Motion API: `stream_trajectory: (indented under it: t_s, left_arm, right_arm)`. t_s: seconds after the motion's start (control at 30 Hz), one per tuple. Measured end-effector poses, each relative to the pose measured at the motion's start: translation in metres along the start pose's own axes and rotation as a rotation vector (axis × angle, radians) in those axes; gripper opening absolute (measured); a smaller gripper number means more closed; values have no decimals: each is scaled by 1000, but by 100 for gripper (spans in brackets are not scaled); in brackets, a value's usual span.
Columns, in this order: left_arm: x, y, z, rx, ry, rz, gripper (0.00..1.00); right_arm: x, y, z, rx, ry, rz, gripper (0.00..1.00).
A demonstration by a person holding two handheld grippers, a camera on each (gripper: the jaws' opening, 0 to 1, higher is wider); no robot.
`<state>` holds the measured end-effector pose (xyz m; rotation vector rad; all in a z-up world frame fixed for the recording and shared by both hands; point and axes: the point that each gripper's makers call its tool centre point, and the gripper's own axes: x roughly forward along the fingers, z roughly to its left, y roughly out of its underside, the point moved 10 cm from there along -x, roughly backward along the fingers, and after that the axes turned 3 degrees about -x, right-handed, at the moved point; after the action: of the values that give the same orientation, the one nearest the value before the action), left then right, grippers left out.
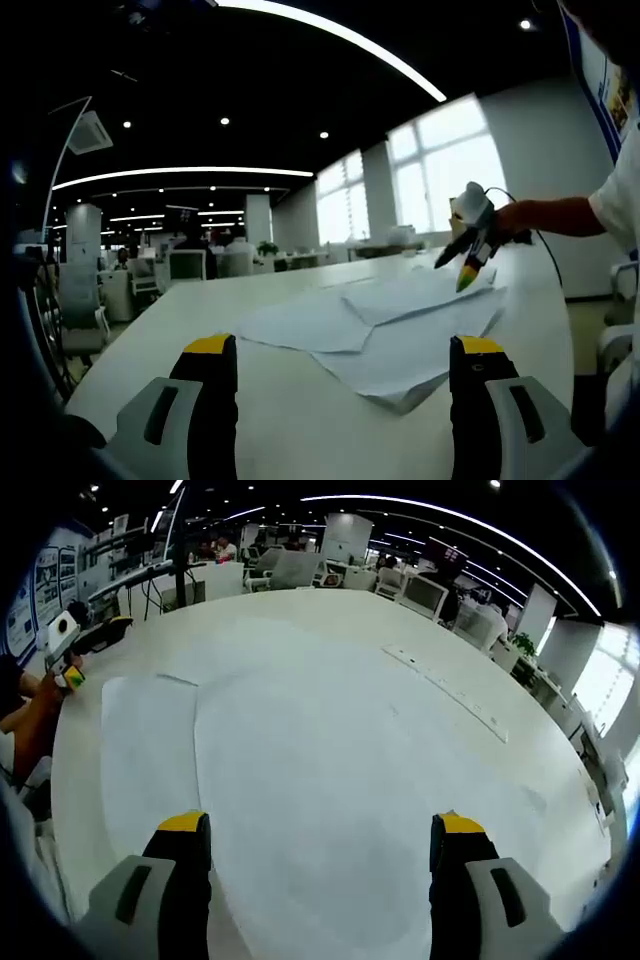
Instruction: Organize the stack of printing papers by aligning and flattening the scattered papers on the table
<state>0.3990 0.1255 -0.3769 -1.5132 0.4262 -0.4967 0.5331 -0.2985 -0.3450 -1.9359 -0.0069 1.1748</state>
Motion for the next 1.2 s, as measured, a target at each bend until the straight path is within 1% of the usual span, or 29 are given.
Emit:
stream_trajectory:
  t_s: [0.53,1.2]
  left_arm:
    - [0,1,0,0,0,-2,90]
    - [0,-1,0,-3,-1,-9,90]
  right_arm:
    - [6,-1,0,3,-12,4,86]
    - [14,0,10,-6,-53,19,86]
